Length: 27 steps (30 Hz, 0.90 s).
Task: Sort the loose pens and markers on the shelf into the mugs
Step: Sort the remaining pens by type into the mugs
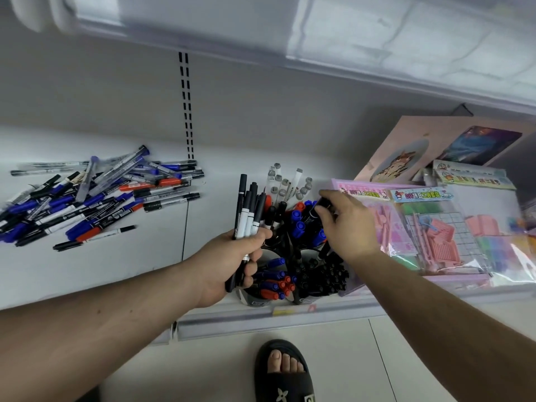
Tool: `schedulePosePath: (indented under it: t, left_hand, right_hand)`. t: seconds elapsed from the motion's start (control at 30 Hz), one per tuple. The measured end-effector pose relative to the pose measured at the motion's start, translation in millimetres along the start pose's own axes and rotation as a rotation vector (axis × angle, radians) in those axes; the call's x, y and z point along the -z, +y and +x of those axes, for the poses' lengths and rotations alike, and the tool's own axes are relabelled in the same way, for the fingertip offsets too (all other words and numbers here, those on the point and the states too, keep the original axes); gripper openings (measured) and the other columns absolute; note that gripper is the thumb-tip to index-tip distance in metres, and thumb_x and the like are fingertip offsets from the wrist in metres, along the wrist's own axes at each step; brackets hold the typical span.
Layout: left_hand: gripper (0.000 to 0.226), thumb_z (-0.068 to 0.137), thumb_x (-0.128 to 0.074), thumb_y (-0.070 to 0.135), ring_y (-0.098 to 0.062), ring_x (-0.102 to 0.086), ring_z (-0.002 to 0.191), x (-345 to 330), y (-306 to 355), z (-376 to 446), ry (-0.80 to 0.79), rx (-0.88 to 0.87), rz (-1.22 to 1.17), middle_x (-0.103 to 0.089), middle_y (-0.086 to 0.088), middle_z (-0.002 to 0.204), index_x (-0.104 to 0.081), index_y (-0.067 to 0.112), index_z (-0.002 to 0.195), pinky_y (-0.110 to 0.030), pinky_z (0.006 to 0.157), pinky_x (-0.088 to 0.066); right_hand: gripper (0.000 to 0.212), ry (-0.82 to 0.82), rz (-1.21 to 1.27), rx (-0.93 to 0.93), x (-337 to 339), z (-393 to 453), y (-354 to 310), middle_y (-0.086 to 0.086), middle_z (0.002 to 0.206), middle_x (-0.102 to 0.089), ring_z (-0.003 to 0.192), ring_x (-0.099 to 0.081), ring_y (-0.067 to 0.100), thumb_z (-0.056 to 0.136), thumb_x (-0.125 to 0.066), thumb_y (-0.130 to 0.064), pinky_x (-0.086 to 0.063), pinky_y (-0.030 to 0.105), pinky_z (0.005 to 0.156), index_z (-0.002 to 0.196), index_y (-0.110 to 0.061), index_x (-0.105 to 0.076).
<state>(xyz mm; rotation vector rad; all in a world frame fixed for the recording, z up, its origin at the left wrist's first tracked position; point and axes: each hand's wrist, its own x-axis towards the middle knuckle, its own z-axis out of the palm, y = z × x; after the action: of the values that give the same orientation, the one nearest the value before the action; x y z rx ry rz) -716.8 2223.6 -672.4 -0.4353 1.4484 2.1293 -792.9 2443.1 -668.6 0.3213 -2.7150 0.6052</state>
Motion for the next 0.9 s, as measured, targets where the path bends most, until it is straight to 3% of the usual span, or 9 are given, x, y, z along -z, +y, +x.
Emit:
schedulePosePath:
  t: [0.1, 0.17, 0.3, 0.4, 0.47, 0.53, 0.63, 0.77, 0.9]
  left_hand:
    - [0.020, 0.100, -0.052, 0.024, -0.011, -0.040, 0.051, 2.7, 1.2, -1.9, -0.007, -0.006, 0.003, -0.047, 0.004, 0.064, -0.066, 0.019, 0.115, -0.026, 0.049, -0.036]
    - [0.020, 0.100, -0.053, 0.024, -0.011, -0.040, 0.051, 4.8, 1.5, -2.6, -0.005, -0.006, 0.000, -0.047, 0.004, 0.064, -0.066, 0.019, 0.114, -0.026, 0.049, -0.036]
    - [0.019, 0.100, -0.053, 0.024, -0.011, -0.041, 0.051, 7.5, 2.3, -3.5, -0.007, -0.005, 0.000, -0.047, 0.003, 0.065, -0.066, 0.019, 0.113, -0.026, 0.049, -0.037]
    - [0.019, 0.100, -0.054, 0.024, -0.012, -0.040, 0.052, 7.9, 3.3, -4.7, -0.012, -0.006, 0.002, -0.047, 0.003, 0.065, -0.066, 0.019, 0.113, -0.026, 0.050, -0.037]
    - [0.019, 0.100, -0.054, 0.024, -0.012, -0.040, 0.052, 8.0, 4.3, -6.0, -0.013, -0.008, 0.000, -0.047, 0.003, 0.065, -0.067, 0.019, 0.113, -0.026, 0.050, -0.036]
    - [0.019, 0.099, -0.054, 0.024, -0.011, -0.040, 0.052, 8.3, 5.4, -6.9, -0.008, -0.009, -0.004, -0.047, 0.003, 0.065, -0.067, 0.019, 0.112, -0.026, 0.050, -0.036]
    - [0.019, 0.099, -0.054, 0.024, -0.011, -0.041, 0.052, 9.7, 5.6, -7.5, 0.000, -0.012, -0.006, -0.048, 0.004, 0.065, -0.067, 0.020, 0.113, -0.026, 0.050, -0.037]
    - [0.020, 0.099, -0.055, 0.024, -0.011, -0.041, 0.051, 12.7, 6.3, -7.8, 0.008, -0.009, -0.012, -0.047, 0.004, 0.064, -0.067, 0.019, 0.115, -0.025, 0.047, -0.037]
    - [0.020, 0.099, -0.055, 0.024, -0.011, -0.041, 0.050, 18.1, 8.2, -8.0, 0.019, -0.003, -0.021, -0.047, 0.005, 0.062, -0.067, 0.019, 0.114, -0.025, 0.046, -0.038]
  right_hand:
    - [0.035, -0.058, -0.107, 0.043, -8.4, -7.6, 10.1, 0.015, 0.097, -0.073, 0.088, -0.067, 0.035, 0.090, -0.066, -0.017, -0.054, 0.041, 0.082, 0.125, -0.012, -0.066]
    - [0.043, -0.094, -0.159, 0.052, -13.4, -12.4, 13.7, 0.015, 0.110, -0.072, 0.105, -0.065, 0.035, 0.092, -0.056, -0.033, -0.049, 0.047, 0.096, 0.131, -0.013, -0.062]
    - [0.060, -0.297, -0.256, -0.059, -12.6, -18.4, 8.9, 0.003, 0.150, -0.046, 0.144, -0.028, 0.028, 0.095, -0.045, -0.051, -0.015, 0.048, 0.117, 0.149, -0.026, -0.041]
    - [0.059, -0.370, -0.307, -0.094, -5.1, -14.8, 7.4, -0.001, 0.157, -0.034, 0.148, -0.013, 0.028, 0.097, -0.044, -0.051, -0.011, 0.051, 0.118, 0.151, -0.033, -0.032]
    - [0.057, -0.369, -0.359, -0.026, -4.7, -13.7, 3.7, 0.002, 0.149, -0.046, 0.143, -0.025, 0.031, 0.095, -0.054, -0.039, -0.019, 0.055, 0.115, 0.148, -0.025, -0.041]
    - [0.046, -0.243, -0.414, 0.109, -8.2, -10.0, 3.8, 0.010, 0.114, -0.070, 0.119, -0.053, 0.034, 0.085, -0.068, -0.025, -0.038, 0.053, 0.100, 0.130, -0.015, -0.062]
    - [0.013, -0.189, -0.517, 0.087, -4.4, 8.0, -0.1, 0.008, 0.073, -0.070, 0.082, -0.063, 0.032, 0.086, -0.062, -0.022, -0.040, 0.038, 0.083, 0.092, -0.015, -0.071]
    - [0.022, -0.360, -0.410, -0.171, -4.8, 30.6, -19.6, 0.007, 0.075, -0.066, 0.071, -0.061, 0.027, 0.093, -0.056, -0.031, -0.049, 0.031, 0.075, 0.086, -0.012, -0.066]
    - [0.030, -0.401, -0.560, -0.054, -15.8, 16.3, -15.6, 0.009, 0.091, -0.069, 0.088, -0.061, 0.028, 0.098, -0.045, -0.036, -0.049, 0.036, 0.087, 0.101, -0.015, -0.067]
